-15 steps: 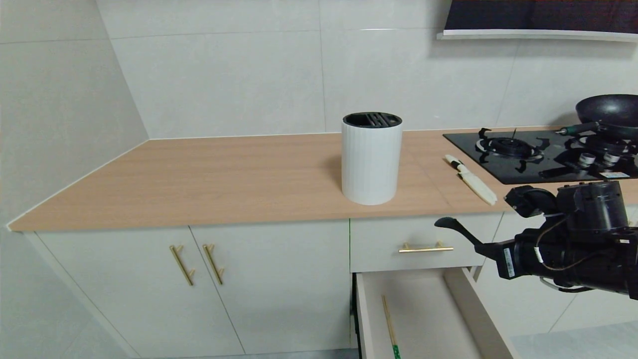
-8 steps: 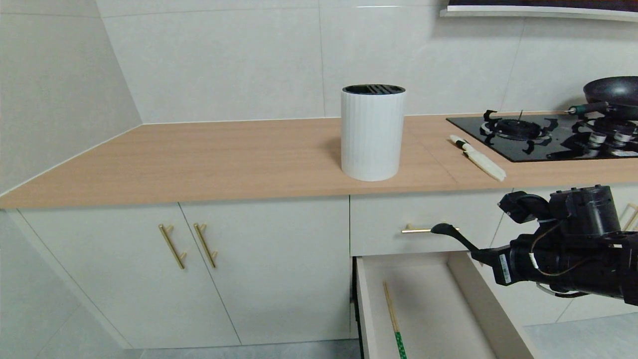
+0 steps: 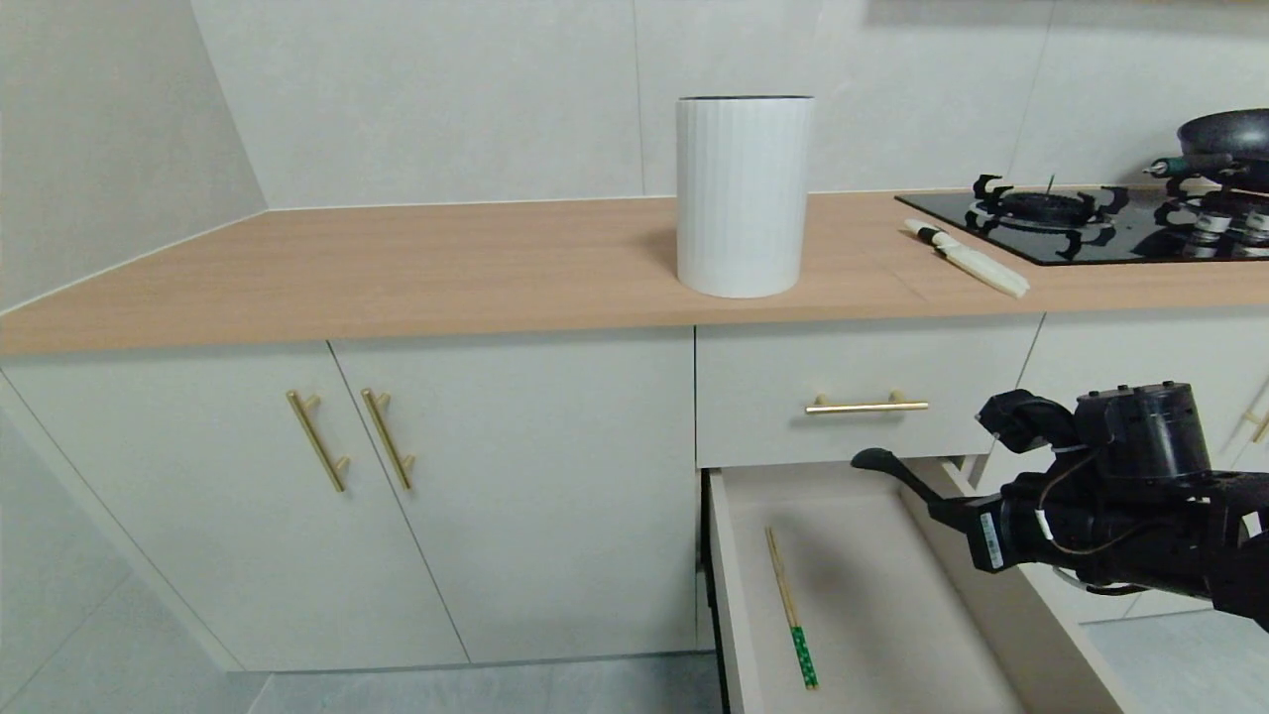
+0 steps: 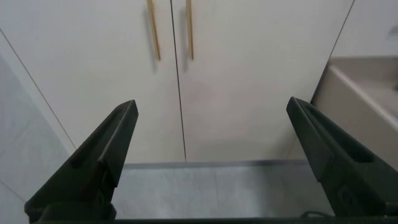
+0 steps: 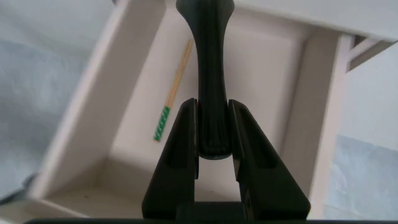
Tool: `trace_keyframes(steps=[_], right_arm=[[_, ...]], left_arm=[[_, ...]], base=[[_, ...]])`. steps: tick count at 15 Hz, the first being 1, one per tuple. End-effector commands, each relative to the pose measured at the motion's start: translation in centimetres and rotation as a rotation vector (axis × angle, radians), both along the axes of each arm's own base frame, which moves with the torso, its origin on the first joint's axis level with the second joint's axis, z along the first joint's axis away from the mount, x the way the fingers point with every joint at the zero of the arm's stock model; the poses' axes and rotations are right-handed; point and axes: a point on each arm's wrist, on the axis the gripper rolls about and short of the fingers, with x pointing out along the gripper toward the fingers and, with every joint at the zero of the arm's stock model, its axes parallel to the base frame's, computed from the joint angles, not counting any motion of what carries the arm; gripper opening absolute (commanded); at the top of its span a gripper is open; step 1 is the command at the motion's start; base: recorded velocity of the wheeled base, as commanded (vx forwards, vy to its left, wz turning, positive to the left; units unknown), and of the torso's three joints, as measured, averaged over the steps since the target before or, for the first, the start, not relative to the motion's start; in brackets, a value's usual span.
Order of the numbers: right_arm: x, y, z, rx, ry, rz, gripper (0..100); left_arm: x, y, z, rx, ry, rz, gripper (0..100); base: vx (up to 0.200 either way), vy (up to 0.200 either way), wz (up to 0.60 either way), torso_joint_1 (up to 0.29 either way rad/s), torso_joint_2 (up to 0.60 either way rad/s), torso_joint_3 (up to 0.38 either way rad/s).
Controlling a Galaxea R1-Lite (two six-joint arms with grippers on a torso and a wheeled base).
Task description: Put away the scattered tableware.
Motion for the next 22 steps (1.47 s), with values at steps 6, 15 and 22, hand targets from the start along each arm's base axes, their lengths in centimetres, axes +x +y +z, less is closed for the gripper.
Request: trace_keyframes(steps=[6, 15, 22], right_arm=[[0.2, 0.1, -1.3, -0.009, 0.021, 0.001, 0], [3.6, 1.0, -6.1, -0.035, 0.133, -0.073, 0], [7.0, 2.5, -12.0, 0.007, 0.263, -0.200, 0]], left_arm=[[0.0, 0.0, 0.0, 0.000, 0.002, 0.001, 100], [0.0, 0.0, 0.0, 0.001, 0.000, 0.001, 100], [0.0, 0.0, 0.0, 0.000, 0.000, 0.001, 100]], base=[[0.000, 0.000, 0.00, -0.084, 0.30, 0.214], [0.000, 0.000, 0.00, 0.000, 0.00, 0.000], [0.000, 0.000, 0.00, 0.000, 0.00, 0.000]])
